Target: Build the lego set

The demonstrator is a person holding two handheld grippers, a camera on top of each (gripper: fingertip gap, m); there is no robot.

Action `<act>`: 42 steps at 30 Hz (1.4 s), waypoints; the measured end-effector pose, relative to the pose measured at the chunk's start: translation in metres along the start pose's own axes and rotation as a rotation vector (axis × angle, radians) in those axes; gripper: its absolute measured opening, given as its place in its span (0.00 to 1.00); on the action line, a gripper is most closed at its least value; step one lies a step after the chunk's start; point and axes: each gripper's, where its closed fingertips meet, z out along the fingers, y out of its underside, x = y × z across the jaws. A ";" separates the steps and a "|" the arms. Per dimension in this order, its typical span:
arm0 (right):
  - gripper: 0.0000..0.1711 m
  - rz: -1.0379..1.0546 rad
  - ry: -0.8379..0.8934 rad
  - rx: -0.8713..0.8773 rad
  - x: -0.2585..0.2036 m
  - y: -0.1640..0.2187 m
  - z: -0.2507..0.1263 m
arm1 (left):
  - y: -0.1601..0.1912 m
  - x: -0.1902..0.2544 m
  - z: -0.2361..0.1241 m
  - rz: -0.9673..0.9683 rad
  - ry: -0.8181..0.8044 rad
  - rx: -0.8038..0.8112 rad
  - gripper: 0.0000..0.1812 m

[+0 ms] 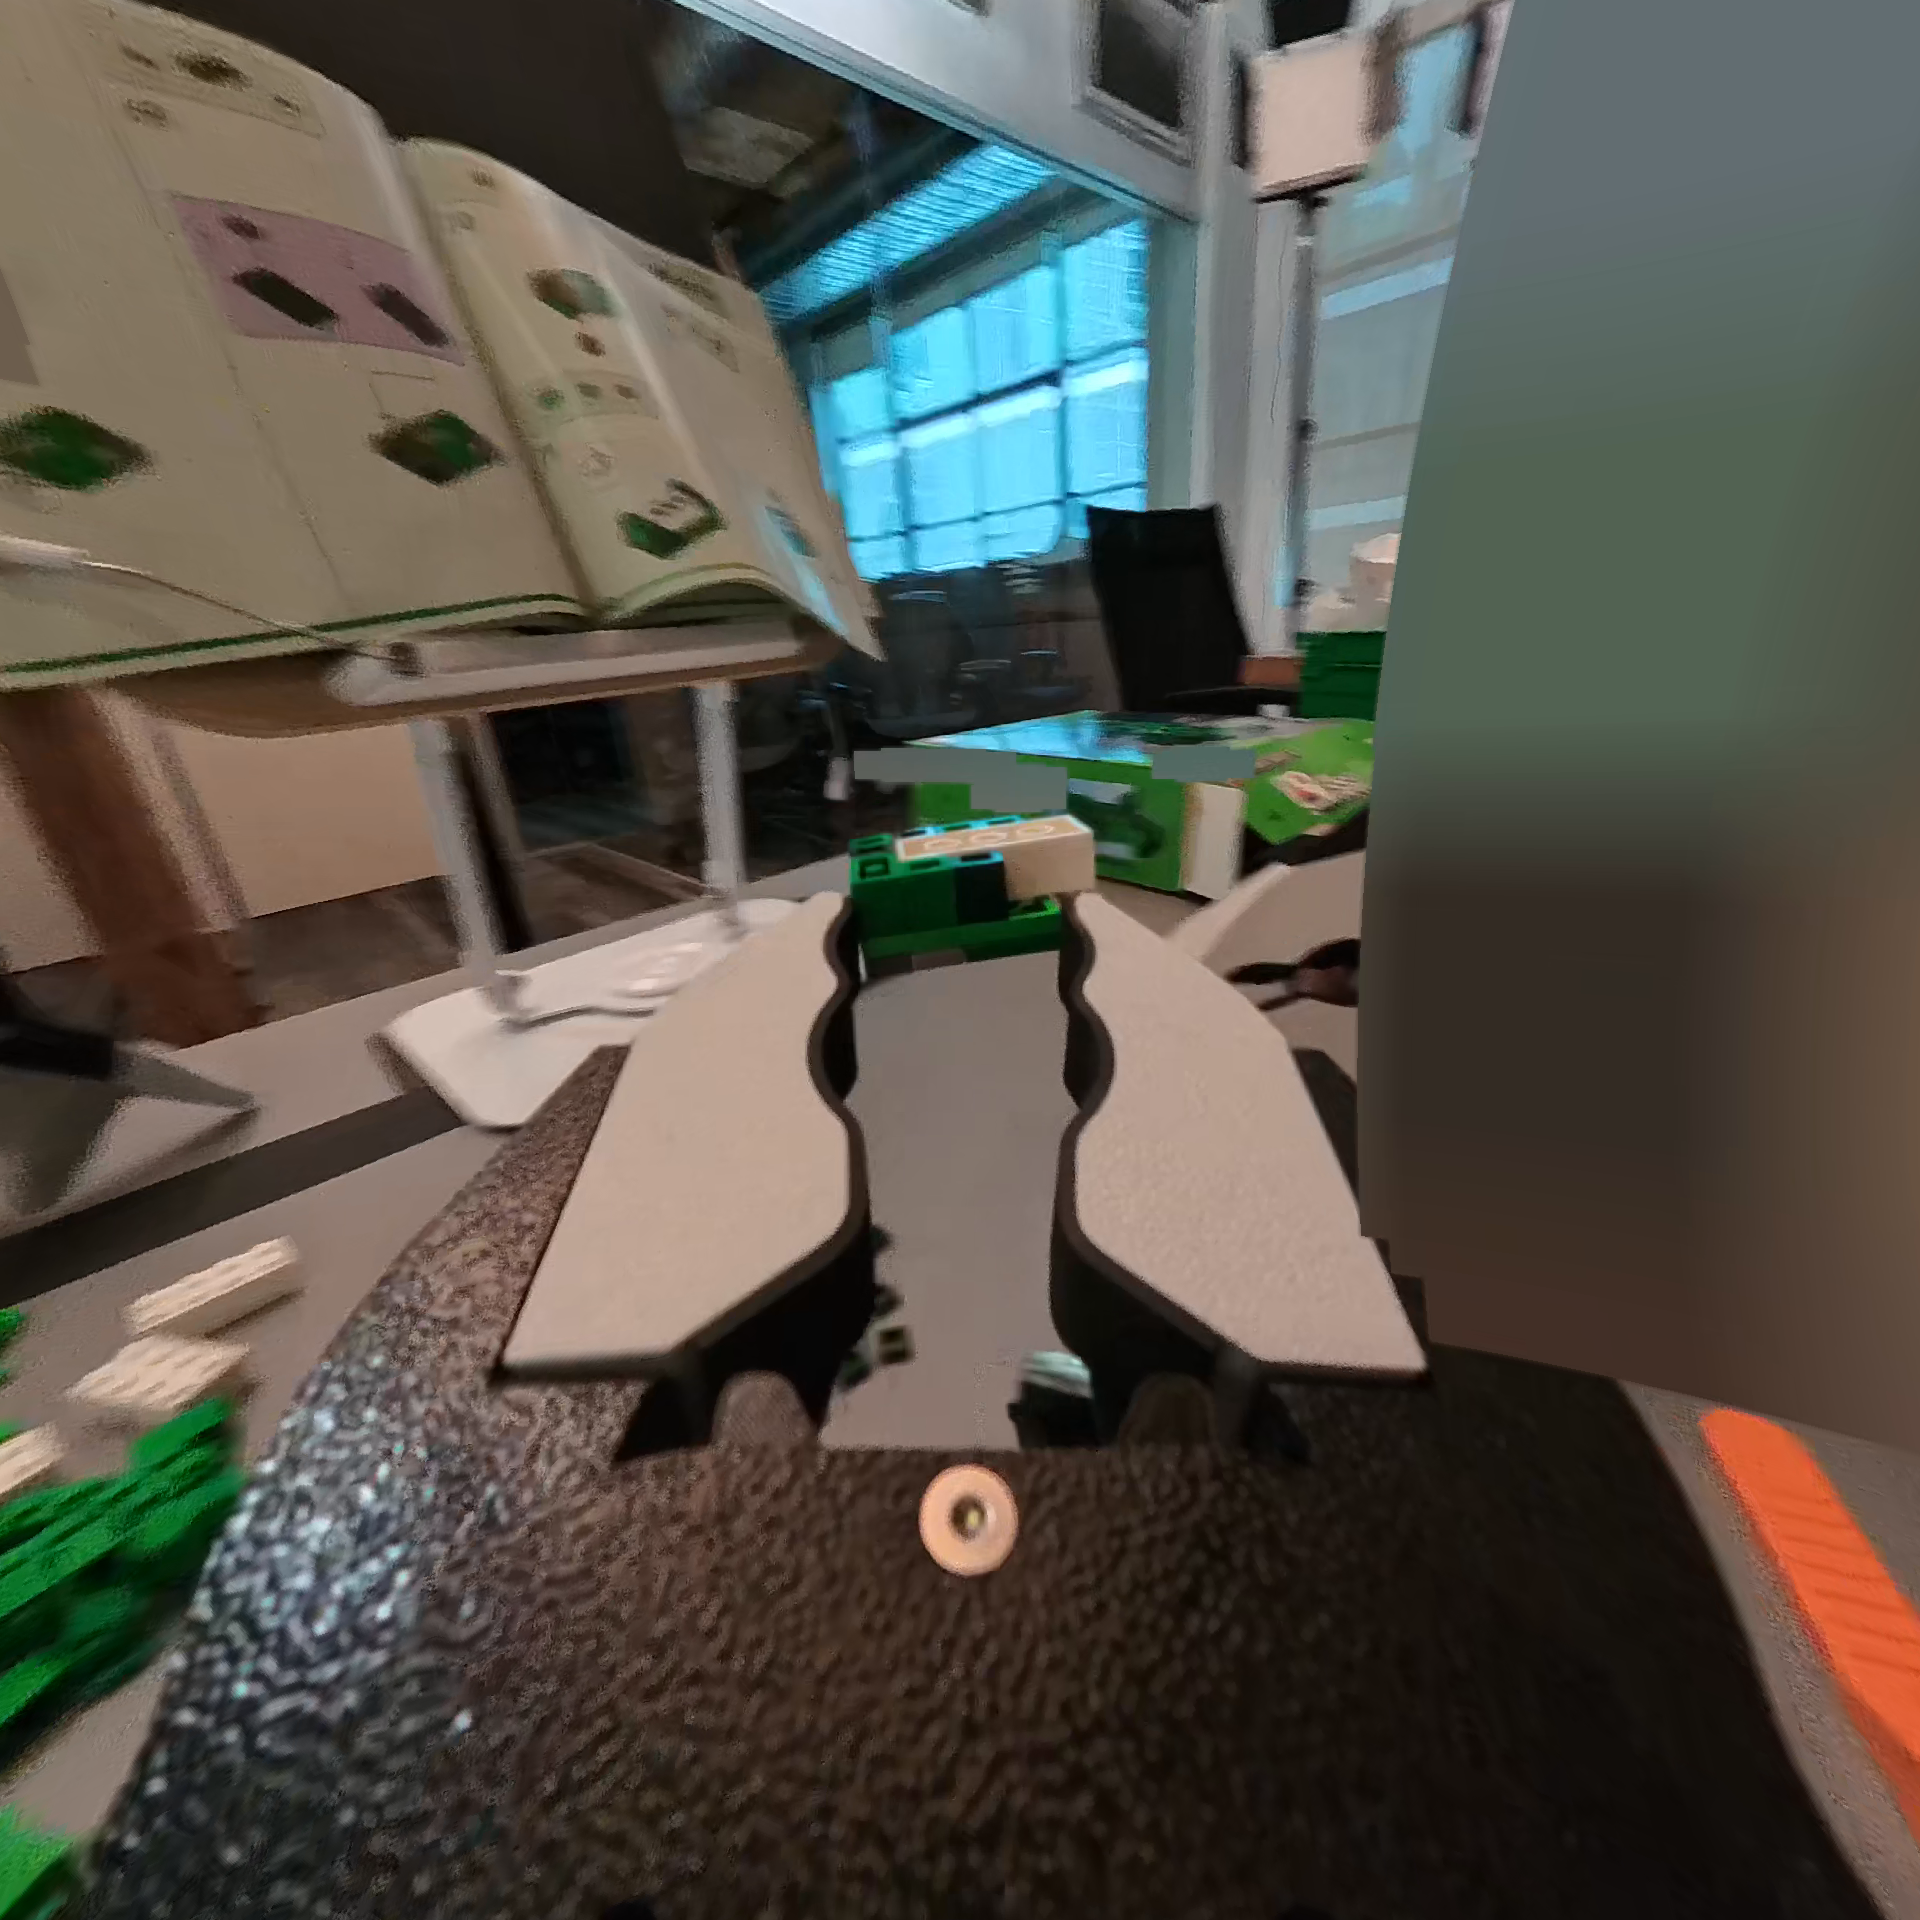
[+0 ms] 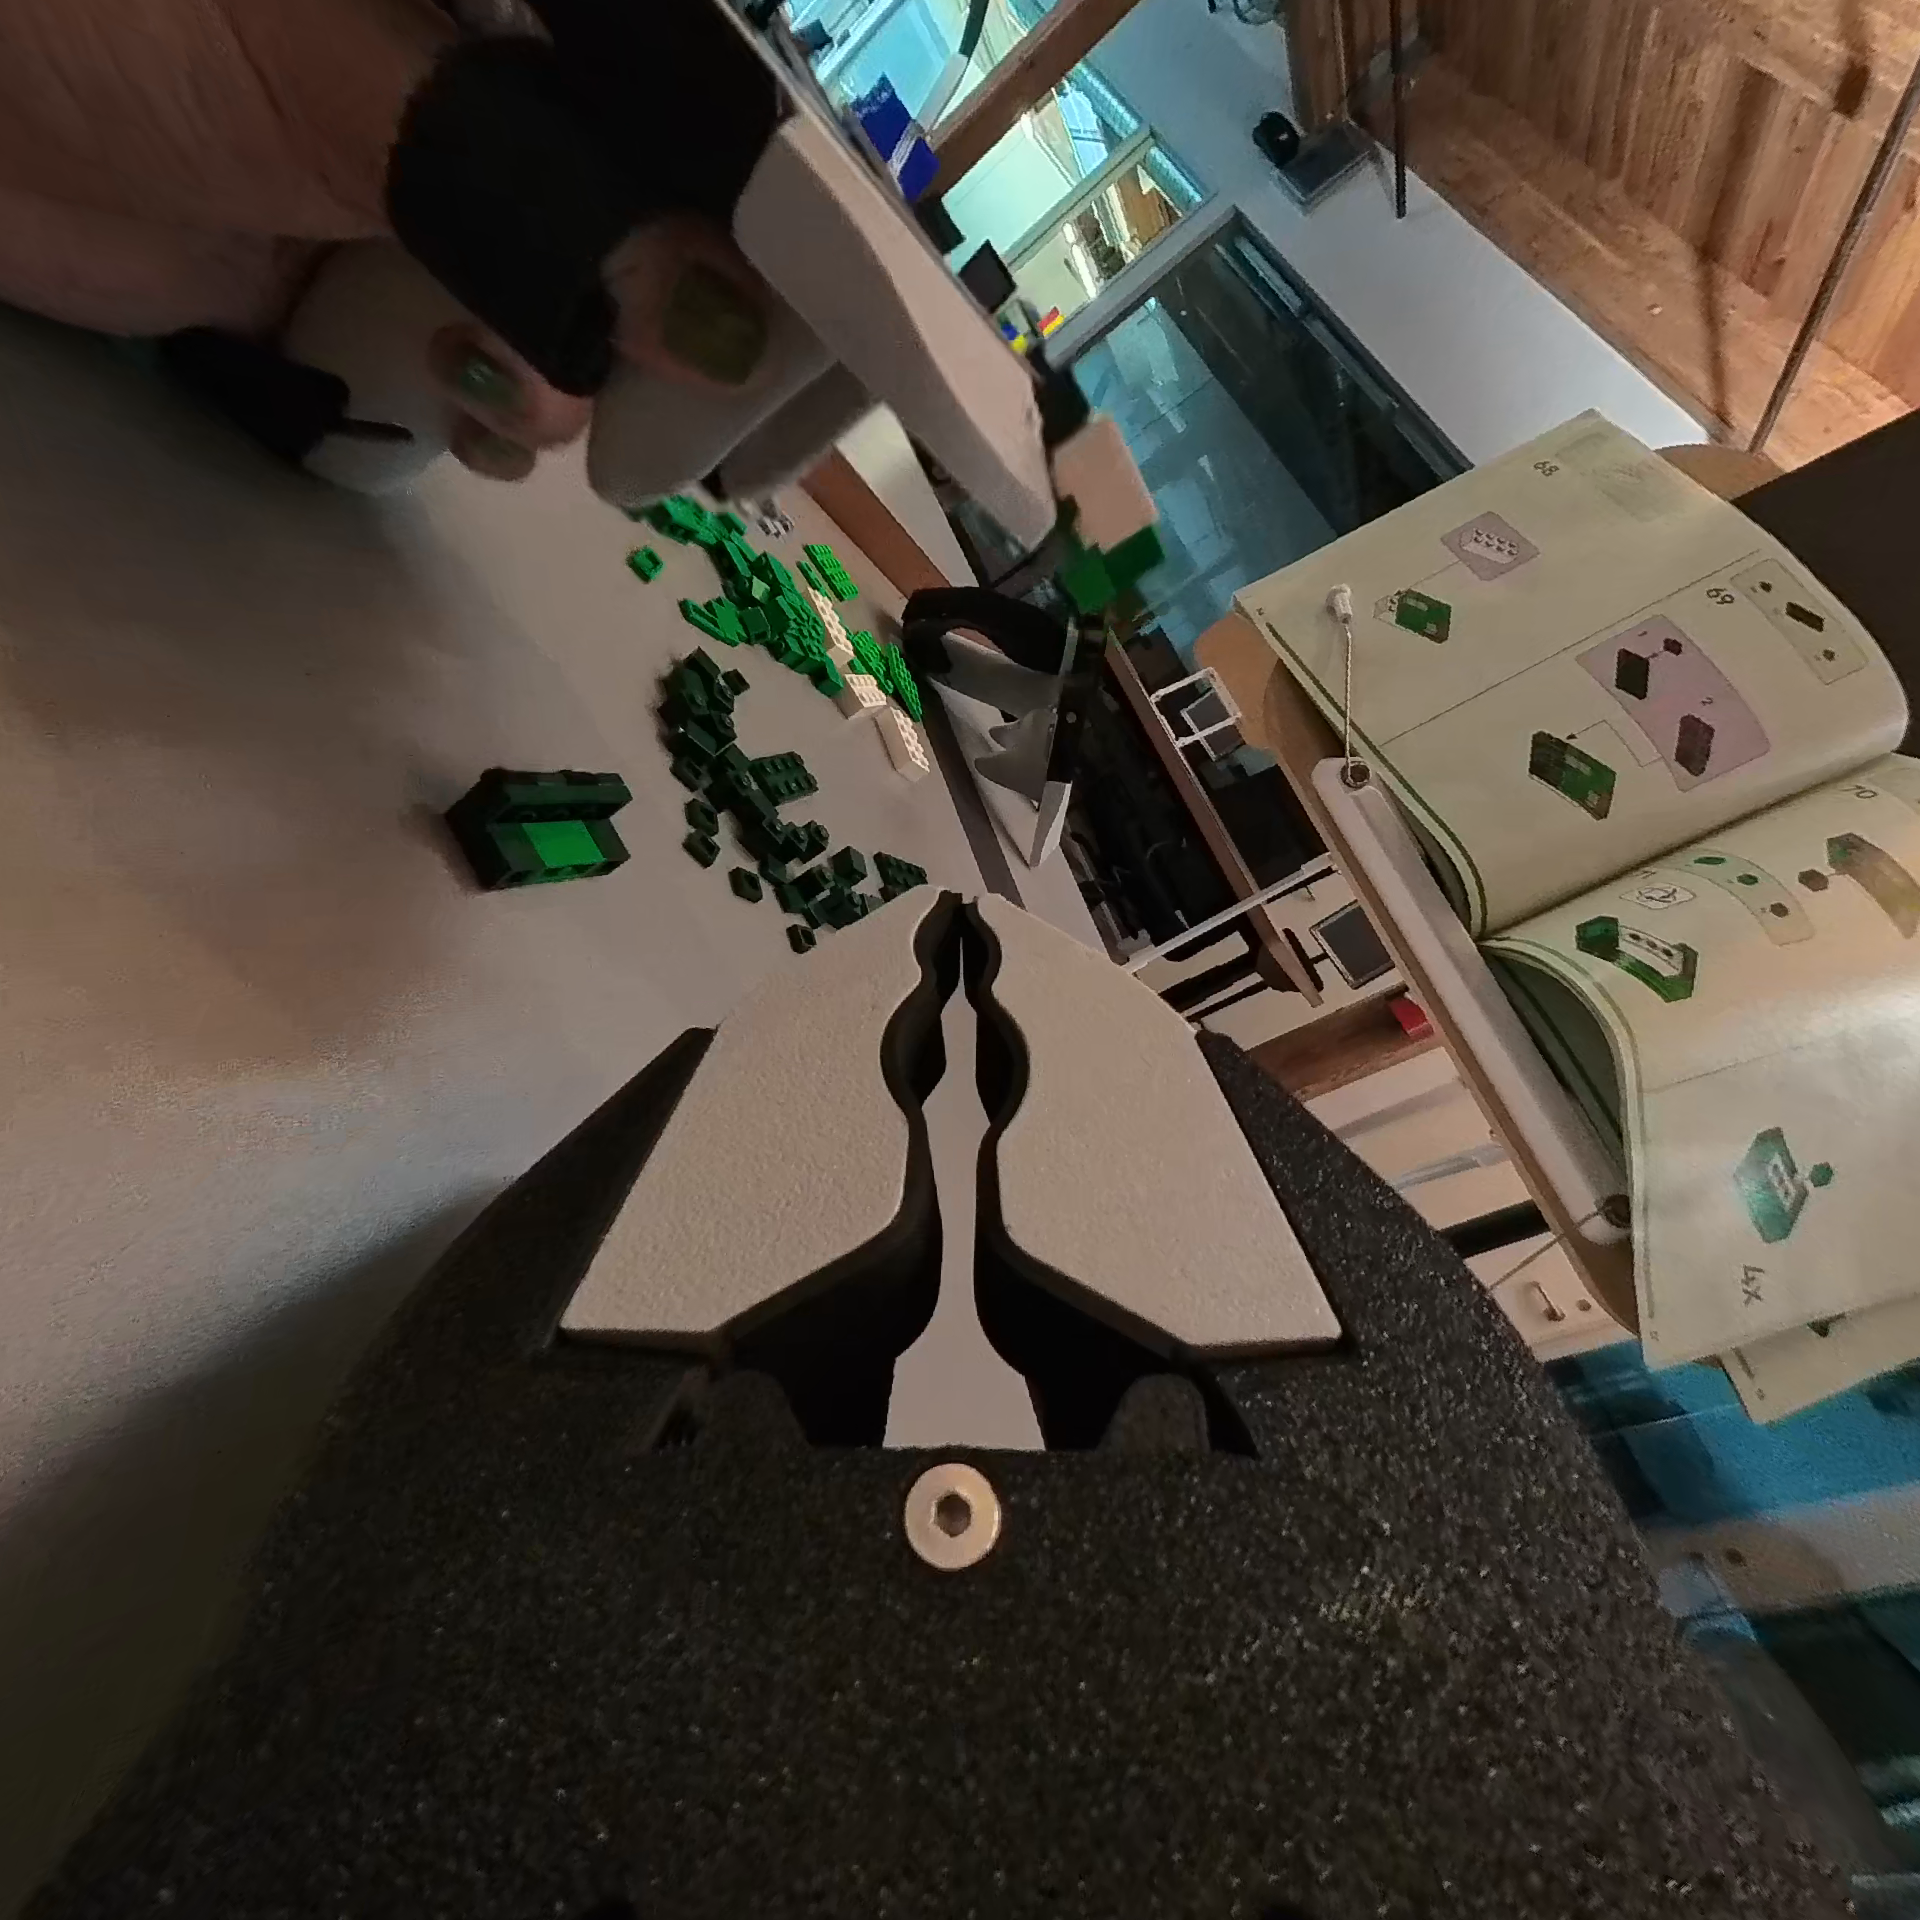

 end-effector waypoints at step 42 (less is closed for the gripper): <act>0.00 0.025 0.000 0.018 0.001 -0.001 -0.001 | -0.002 -0.022 -0.009 -0.014 -0.121 0.024 0.20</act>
